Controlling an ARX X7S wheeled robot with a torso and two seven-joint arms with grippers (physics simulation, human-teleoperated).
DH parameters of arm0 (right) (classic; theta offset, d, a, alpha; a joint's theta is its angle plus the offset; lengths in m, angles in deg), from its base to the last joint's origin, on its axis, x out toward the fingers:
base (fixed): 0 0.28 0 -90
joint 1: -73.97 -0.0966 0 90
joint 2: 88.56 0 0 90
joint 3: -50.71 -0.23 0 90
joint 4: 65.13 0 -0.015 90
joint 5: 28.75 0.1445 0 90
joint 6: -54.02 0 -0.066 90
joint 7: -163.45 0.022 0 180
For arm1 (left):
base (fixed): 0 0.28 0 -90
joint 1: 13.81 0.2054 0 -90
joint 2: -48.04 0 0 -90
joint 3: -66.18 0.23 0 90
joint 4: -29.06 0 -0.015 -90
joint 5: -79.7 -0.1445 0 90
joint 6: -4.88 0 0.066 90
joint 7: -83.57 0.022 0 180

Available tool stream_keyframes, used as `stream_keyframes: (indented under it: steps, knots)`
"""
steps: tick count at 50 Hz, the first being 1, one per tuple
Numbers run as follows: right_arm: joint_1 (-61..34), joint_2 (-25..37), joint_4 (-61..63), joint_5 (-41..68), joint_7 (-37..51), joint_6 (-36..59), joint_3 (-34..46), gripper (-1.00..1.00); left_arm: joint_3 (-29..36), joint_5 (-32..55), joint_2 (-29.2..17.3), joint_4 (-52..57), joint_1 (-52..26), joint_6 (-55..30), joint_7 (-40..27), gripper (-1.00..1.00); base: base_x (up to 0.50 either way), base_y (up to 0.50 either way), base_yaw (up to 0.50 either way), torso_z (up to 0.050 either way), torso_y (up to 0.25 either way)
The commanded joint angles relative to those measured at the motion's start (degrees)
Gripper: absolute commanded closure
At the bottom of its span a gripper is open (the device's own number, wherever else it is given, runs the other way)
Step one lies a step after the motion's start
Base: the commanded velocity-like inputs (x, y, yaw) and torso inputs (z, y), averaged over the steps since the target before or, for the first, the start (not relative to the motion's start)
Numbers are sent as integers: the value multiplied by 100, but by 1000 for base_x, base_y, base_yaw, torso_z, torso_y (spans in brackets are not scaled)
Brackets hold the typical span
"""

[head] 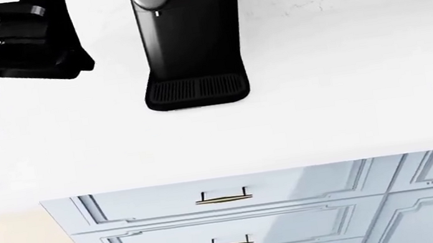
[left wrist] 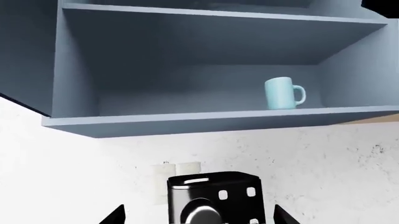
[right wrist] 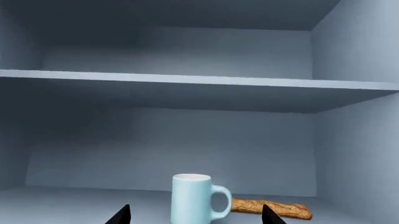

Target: Pick the mug from the cabinet, place it under the coffee machine dispenser, and press the start button.

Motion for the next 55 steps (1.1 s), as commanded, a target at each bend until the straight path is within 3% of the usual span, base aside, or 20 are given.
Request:
stream_keyframes:
  steps: [1, 11, 55]
  knots:
    - [-3, -4, -21, -84, -20, -25, 9, -100, -332, 141, -303, -54, -320, 76, -131, -100, 312, 0, 0, 0, 0]
    - [-3, 3, -100, -70, 12, -35, -3, -100, -442, 185, -474, 8, -276, 88, -140, -100, 303, 0, 0, 0, 0]
    - [-2, -7, -612, 126, -22, 163, 144, -100, -238, -141, -417, 33, -42, 269, 86, -100, 184, 0, 0, 0, 0]
